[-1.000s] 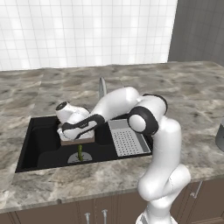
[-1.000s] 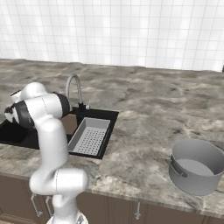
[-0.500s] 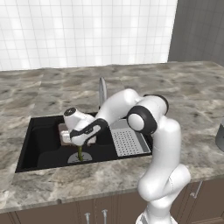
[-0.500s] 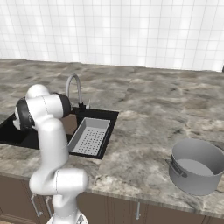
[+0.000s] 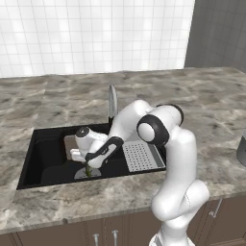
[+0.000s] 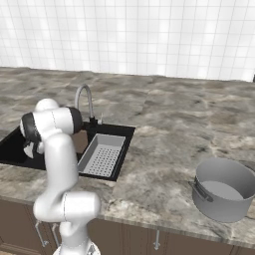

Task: Dump the squash from the pot into the sink. Then turn on the water and wash the squash. Then turn off the water and put the squash back in the pot.

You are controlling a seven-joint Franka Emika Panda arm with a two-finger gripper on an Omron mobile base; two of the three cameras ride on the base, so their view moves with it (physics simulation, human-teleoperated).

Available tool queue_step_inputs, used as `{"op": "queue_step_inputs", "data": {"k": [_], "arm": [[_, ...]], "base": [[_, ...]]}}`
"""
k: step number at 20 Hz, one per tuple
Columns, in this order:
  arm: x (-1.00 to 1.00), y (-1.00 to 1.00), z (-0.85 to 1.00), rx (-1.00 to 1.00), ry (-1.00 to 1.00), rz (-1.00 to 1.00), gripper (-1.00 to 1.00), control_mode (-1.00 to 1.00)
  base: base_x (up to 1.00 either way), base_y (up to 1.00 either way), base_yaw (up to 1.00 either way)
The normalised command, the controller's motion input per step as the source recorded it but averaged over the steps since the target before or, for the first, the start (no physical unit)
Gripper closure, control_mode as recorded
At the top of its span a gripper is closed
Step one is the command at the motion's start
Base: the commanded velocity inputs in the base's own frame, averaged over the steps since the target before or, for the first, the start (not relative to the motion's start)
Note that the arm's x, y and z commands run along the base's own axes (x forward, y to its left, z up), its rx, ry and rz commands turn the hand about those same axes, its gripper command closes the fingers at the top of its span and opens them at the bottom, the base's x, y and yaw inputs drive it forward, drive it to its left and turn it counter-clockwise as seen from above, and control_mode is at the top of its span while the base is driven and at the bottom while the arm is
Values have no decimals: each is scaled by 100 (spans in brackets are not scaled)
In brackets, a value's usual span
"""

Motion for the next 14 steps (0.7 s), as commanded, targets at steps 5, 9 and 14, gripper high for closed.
{"op": "queue_step_inputs", "data": {"k": [5,9,14], "arm": [[39,-3,-6,0,0,0,-100,-100],[29,0,-16,0,4,0,-100,-100],[28,0,-21,0,4,0,-100,-100]], "base": [[0,0,0],[0,0,0],[0,0,0]]}}
